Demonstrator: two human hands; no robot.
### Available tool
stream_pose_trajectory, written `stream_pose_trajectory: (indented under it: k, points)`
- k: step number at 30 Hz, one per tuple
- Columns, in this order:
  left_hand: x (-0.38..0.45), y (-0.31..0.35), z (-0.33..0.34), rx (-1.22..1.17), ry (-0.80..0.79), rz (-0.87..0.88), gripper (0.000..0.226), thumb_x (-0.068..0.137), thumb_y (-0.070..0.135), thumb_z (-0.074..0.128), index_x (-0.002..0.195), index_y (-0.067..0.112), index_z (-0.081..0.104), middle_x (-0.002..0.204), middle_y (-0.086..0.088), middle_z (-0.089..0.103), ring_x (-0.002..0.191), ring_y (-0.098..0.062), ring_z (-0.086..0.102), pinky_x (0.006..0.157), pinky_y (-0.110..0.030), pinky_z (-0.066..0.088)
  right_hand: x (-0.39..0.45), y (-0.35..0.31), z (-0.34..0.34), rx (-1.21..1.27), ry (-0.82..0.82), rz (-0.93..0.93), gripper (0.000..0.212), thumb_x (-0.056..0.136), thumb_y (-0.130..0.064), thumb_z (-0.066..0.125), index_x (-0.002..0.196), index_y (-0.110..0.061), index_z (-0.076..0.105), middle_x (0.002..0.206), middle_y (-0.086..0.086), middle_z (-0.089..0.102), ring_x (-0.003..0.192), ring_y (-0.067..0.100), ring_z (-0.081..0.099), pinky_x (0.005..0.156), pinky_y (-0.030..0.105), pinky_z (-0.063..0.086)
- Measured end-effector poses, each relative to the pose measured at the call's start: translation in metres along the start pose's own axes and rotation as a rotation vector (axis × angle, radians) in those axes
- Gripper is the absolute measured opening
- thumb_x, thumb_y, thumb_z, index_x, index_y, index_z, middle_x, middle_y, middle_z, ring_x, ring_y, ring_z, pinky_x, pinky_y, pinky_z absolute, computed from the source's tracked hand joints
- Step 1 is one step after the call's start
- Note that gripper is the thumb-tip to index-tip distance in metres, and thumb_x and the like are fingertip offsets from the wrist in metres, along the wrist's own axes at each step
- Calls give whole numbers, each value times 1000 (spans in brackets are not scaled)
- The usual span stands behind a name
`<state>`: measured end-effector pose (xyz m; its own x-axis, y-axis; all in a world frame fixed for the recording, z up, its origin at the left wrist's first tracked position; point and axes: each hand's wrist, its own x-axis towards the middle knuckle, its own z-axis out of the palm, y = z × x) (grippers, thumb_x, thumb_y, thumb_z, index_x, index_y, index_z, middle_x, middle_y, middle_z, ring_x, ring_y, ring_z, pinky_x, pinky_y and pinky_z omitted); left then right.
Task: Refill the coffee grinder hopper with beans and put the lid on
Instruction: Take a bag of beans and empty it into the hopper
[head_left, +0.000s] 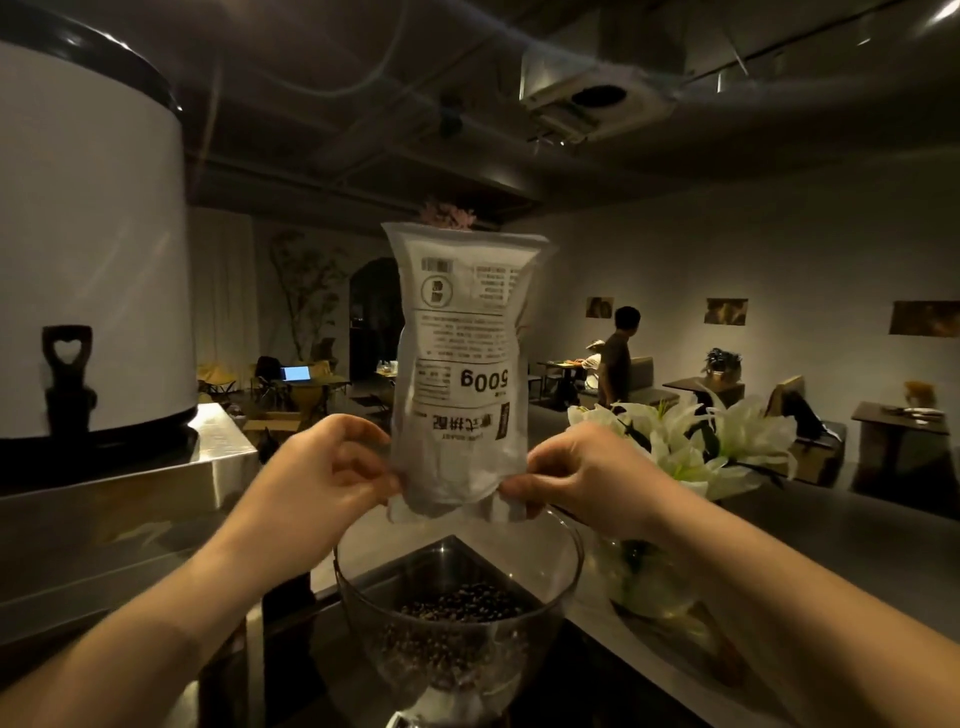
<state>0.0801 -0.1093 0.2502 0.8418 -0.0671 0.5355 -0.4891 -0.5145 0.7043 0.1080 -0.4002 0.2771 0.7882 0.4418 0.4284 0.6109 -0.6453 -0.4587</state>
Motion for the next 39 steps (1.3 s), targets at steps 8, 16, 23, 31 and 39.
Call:
stream_pose_trajectory:
  k: [8, 16, 23, 31, 39]
  points:
    - [-2, 0, -5, -33, 21, 0, 34, 86, 16, 87, 111, 25, 67, 95, 11, 82, 88, -7, 80, 75, -18, 63, -7, 13, 3, 78, 41, 19, 14, 98, -43, 75, 92, -34, 84, 86, -17, 83, 80, 2, 79, 73, 19, 61]
    - [0, -1, -3, -90, 30, 3, 31, 88, 17, 86, 113, 25, 70, 98, 10, 82, 90, -6, 80, 77, -16, 62, -7, 22, -2, 198, 73, 52, 17, 90, -55, 81, 104, -45, 80, 102, -31, 79, 96, -8, 75, 76, 10, 58]
    - [-2, -2, 7, -163, -10, 17, 29, 88, 17, 84, 114, 24, 72, 100, 7, 82, 94, -8, 80, 82, -11, 59, 0, 19, 12, 239, 85, 119, 47, 89, -39, 88, 129, -37, 63, 112, -17, 81, 102, -7, 76, 85, 18, 64]
    - [-3, 1, 15, -156, 2, 15, 29, 89, 11, 84, 113, 24, 73, 99, 11, 82, 92, -5, 79, 80, -13, 60, 4, 7, 22, 343, 92, 88, 9, 92, -32, 86, 86, -27, 81, 91, -4, 85, 85, 9, 80, 86, 36, 65]
    - [-4, -3, 12, -101, -40, 5, 34, 91, 2, 80, 116, 24, 70, 103, 18, 80, 96, -1, 78, 83, -13, 60, 0, -4, 21, 267, 78, 101, 13, 92, -29, 86, 87, -19, 80, 92, 2, 84, 89, 18, 80, 91, 45, 66]
